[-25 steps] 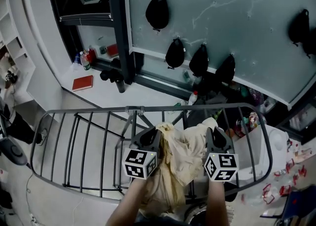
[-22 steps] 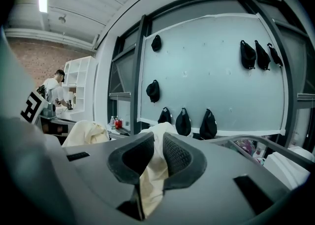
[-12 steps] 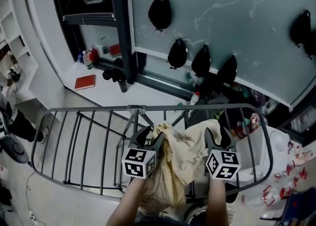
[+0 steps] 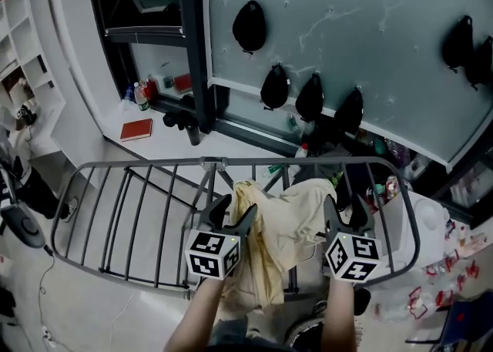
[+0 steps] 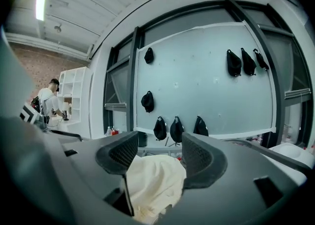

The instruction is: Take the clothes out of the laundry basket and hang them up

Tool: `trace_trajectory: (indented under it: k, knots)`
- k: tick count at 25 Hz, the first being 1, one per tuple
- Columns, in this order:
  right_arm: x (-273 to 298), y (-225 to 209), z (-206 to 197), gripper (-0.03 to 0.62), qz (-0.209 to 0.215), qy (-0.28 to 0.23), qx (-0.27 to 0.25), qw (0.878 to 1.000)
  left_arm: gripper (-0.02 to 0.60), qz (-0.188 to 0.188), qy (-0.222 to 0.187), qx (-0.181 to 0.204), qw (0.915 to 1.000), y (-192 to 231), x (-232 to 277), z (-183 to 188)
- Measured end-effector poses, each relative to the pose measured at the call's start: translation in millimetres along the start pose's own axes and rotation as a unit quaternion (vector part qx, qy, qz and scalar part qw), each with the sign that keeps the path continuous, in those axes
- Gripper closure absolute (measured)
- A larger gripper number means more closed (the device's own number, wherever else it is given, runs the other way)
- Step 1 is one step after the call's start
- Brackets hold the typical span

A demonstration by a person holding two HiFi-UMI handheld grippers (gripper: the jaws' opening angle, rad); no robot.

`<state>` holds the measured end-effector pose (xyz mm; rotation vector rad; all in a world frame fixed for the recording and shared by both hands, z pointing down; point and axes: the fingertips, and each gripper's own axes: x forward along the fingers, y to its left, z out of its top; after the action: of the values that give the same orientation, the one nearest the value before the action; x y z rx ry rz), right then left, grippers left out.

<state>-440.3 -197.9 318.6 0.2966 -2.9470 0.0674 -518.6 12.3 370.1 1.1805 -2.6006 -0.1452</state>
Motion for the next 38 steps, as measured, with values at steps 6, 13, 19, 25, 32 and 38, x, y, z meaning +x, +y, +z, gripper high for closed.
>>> trace_trajectory:
  k: [6, 13, 19, 25, 32, 38]
  knots:
    - [-59, -21, 5, 0.332, -0.012, -0.025, 0.011, 1.000, 0.317, -0.027, -0.016, 0.017, 0.9994, -54, -22, 9]
    - [-154, -52, -10, 0.332, -0.034, -0.048, 0.020, 0.998, 0.317, -0.094, -0.019, 0.040, 0.9946, -152, -51, -2]
    - [-255, -111, -48, 0.333, -0.109, -0.041, 0.042, 0.992, 0.318, -0.186, 0.011, 0.061, 0.9807, -266, -63, -38]
    - [-356, -163, -88, 0.333, -0.209, -0.039, 0.066, 0.975, 0.318, -0.292, 0.043, 0.085, 0.9515, -374, -74, -81]
    - [-479, -194, -132, 0.333, -0.346, -0.035, 0.085, 0.934, 0.318, -0.420, 0.084, 0.104, 0.8978, -477, -99, -139]
    - [-563, -189, -180, 0.335, -0.442, -0.020, 0.101, 0.891, 0.316, -0.494, 0.121, 0.133, 0.8510, -524, -129, -193]
